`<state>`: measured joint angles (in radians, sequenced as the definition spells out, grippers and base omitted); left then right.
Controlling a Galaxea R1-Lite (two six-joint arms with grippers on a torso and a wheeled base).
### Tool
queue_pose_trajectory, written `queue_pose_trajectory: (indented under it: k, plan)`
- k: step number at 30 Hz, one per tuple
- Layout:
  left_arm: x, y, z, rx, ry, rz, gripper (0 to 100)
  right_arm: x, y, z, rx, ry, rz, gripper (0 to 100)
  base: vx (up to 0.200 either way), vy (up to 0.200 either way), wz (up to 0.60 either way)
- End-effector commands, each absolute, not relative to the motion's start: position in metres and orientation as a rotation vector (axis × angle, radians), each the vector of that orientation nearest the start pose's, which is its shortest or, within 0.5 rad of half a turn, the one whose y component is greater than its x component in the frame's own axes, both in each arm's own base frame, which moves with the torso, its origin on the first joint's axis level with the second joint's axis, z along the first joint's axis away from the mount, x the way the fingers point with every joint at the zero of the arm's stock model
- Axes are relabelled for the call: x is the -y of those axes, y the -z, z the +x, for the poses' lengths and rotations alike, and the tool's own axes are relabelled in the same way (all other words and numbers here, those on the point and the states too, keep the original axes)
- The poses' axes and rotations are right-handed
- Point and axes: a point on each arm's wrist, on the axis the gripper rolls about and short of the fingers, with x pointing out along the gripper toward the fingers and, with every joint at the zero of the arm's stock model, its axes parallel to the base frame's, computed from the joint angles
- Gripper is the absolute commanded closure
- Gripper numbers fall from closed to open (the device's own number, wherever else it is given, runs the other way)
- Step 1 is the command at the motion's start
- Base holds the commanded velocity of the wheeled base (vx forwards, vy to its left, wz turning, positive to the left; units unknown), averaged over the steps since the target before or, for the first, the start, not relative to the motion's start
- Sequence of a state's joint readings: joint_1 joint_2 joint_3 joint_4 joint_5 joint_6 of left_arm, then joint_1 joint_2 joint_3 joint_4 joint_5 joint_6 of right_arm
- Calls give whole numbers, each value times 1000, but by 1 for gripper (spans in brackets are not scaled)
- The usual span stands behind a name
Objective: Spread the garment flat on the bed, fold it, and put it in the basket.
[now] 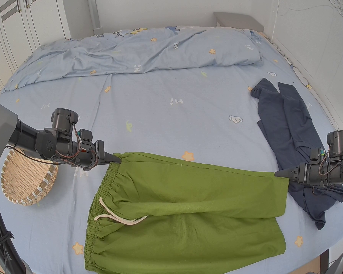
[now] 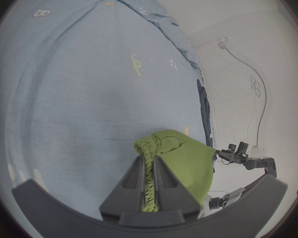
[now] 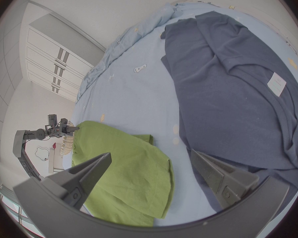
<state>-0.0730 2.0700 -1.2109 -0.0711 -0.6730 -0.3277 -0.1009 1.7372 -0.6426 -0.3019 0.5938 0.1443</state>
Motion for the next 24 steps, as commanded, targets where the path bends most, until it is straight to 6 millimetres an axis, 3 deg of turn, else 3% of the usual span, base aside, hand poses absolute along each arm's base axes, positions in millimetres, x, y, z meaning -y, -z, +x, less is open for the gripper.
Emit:
queue_pose_trajectory:
  k: [1, 6, 7, 21, 24]
  plan:
    - [42, -113, 381, -879, 578, -533, 100, 11, -92, 270, -834, -416, 414, 0, 0, 0, 0]
    - [42, -113, 381, -879, 578, -535, 100, 6, -94, 271, -819, -435, 398, 0, 0, 0, 0]
    - [42, -113, 381, -879, 580, -534, 100, 6, -94, 271, -815, -437, 399, 100, 0, 0, 0]
    - [40, -114, 380, -877, 575, -534, 100, 8, -95, 273, -798, -432, 399, 100, 0, 0, 0]
    - [33, -128, 372, -841, 569, -533, 100, 6, -108, 276, -753, -444, 387, 100, 0, 0, 0]
